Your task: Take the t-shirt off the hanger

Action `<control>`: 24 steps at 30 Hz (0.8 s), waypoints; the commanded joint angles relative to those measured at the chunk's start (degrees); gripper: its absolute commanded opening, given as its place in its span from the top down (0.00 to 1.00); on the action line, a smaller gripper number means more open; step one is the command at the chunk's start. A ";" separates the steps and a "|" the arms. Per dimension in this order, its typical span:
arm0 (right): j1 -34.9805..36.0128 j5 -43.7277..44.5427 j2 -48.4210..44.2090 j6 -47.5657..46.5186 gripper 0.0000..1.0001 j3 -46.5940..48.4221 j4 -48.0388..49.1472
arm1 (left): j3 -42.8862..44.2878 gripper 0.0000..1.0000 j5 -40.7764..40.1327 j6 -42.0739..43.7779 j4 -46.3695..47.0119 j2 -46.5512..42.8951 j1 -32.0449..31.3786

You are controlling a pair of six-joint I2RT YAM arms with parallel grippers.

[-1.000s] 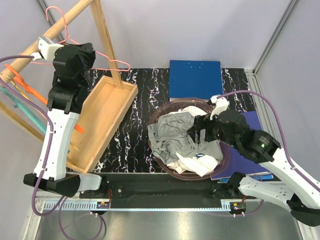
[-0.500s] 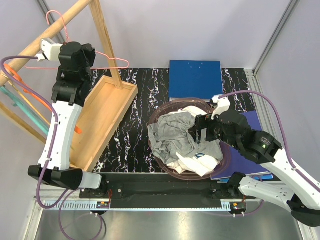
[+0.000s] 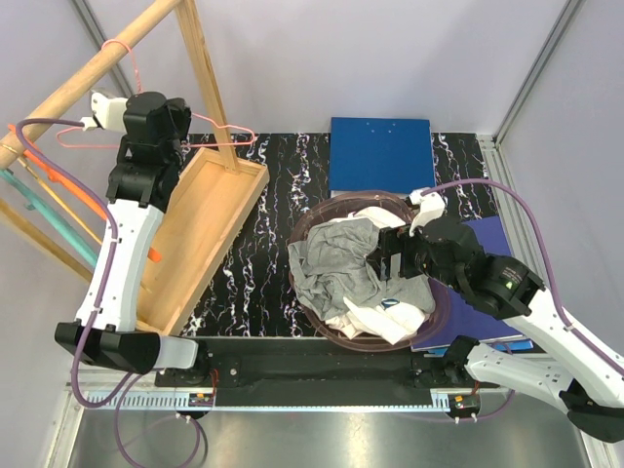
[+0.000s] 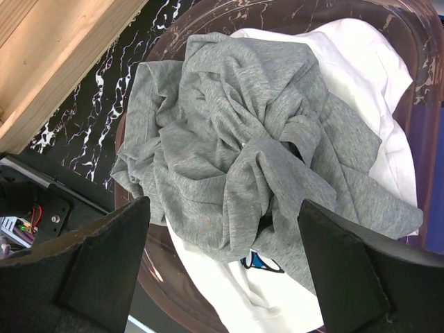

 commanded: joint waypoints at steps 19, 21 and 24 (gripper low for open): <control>-0.17 -3.70 -2.34 2.61 0.04 -0.88 2.25 | -8.40 0.01 10.43 6.36 -3.66 -18.00 0.40; -0.17 -3.88 -2.34 2.88 0.04 -0.97 2.25 | -7.96 0.01 10.43 8.11 -4.37 -20.12 0.40; -0.17 -4.05 -2.43 3.23 0.04 -1.23 2.33 | -7.35 0.01 13.67 9.70 -4.99 -22.75 0.40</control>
